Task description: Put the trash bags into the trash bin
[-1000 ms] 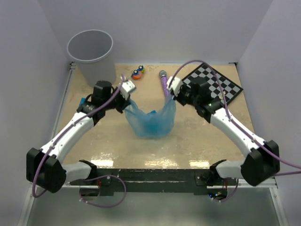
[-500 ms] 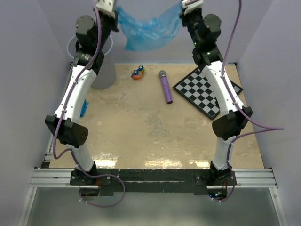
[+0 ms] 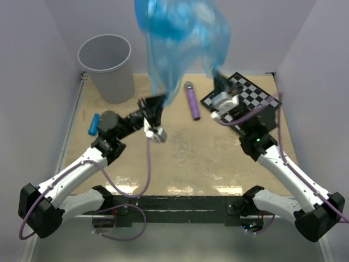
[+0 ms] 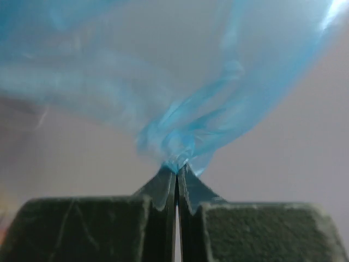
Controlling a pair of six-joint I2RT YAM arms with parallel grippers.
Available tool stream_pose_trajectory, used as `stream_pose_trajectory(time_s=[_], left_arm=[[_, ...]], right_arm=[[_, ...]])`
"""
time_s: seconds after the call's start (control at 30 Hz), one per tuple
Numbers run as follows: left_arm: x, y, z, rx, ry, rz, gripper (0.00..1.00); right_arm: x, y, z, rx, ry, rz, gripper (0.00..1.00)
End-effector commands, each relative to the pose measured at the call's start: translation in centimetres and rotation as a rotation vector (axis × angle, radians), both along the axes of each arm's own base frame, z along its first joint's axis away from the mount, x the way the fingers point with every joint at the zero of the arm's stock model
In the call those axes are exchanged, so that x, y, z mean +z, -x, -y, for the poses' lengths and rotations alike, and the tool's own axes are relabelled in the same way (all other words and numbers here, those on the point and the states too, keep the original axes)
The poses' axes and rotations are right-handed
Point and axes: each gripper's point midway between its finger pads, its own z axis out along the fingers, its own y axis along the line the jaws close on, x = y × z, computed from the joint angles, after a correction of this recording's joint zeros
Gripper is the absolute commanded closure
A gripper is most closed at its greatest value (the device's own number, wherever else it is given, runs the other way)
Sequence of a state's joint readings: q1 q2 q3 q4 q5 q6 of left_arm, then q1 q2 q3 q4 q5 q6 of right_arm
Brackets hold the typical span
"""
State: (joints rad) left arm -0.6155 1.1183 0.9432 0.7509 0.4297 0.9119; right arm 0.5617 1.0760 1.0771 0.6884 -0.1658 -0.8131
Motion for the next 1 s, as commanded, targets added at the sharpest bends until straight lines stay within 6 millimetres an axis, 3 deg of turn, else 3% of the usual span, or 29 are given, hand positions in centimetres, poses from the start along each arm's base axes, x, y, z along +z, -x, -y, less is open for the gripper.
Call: stream_pose_trajectory(time_s=[0.0, 0.03, 0.07, 0.1, 0.2, 0.3, 0.37, 0.4, 0.53, 0.6, 0.63, 0.73, 0.8, 0.87, 0.93, 0.97], left_arm=[[-32.9, 7.0, -1.5, -0.231, -1.077, -0.380, 1.00], [-36.4, 9.7, -3.5, -0.274, -1.201, -0.561, 1.00], [-37.2, 11.0, -4.2, -0.263, -1.192, -0.742, 1.00], [-37.0, 11.4, -4.5, -0.224, -1.125, -0.921, 1.00], [-35.4, 11.6, -4.5, -0.164, -1.029, -1.166, 1.00], [-32.5, 10.6, -3.1, -0.158, -0.878, -1.187, 1.00], [-31.3, 9.9, -2.3, -0.162, -0.796, -1.204, 1.00], [-31.1, 9.3, -2.1, -0.147, -0.762, -1.222, 1.00], [-28.6, 4.4, -1.7, -0.018, -0.539, -1.283, 1.00], [-26.2, -0.3, -2.9, 0.123, -0.276, -1.350, 1.00], [-25.1, -3.1, -4.1, 0.212, -0.150, -1.369, 1.00], [-22.7, -8.7, -5.8, 0.313, 0.020, -1.400, 1.00], [-19.6, -11.9, -5.7, 0.312, 0.091, -1.361, 1.00], [-16.6, -15.1, -5.5, 0.327, 0.144, -1.295, 1.00], [-13.3, -18.8, -5.4, 0.370, 0.199, -1.214, 1.00], [-10.6, -20.4, -5.4, 0.384, 0.242, -1.159, 1.00]], right_arm=[[-39.8, 0.8, 0.6, 0.043, 0.937, -0.908, 1.00], [-43.5, 4.3, 2.3, 0.108, 1.057, -1.033, 1.00], [-44.4, 6.5, 3.2, 0.141, 1.084, -1.096, 1.00], [-44.0, 8.0, 3.5, 0.162, 1.035, -1.152, 1.00], [-36.3, 8.9, 2.7, 0.176, 0.831, -0.975, 1.00], [-28.2, 8.3, 2.2, 0.148, 0.564, -0.767, 1.00], [-25.7, 7.3, 2.4, 0.114, 0.447, -0.718, 1.00], [-25.5, 6.6, 2.2, 0.105, 0.416, -0.726, 1.00], [-25.3, 1.2, 2.5, -0.058, 0.284, -0.815, 1.00], [-25.0, -1.7, 2.4, -0.112, 0.229, -0.833, 1.00], [-23.6, -3.2, 2.3, -0.134, 0.179, -0.811, 1.00], [-22.3, -9.4, 2.8, -0.258, 0.089, -0.802, 1.00], [-19.5, -13.5, 3.5, -0.298, 0.000, -0.786, 1.00], [-18.8, -19.0, 3.4, -0.341, -0.062, -0.810, 1.00], [-14.2, -22.6, 3.3, -0.358, -0.138, -0.730, 1.00], [-10.5, -23.7, 3.4, -0.357, -0.186, -0.654, 1.00]])
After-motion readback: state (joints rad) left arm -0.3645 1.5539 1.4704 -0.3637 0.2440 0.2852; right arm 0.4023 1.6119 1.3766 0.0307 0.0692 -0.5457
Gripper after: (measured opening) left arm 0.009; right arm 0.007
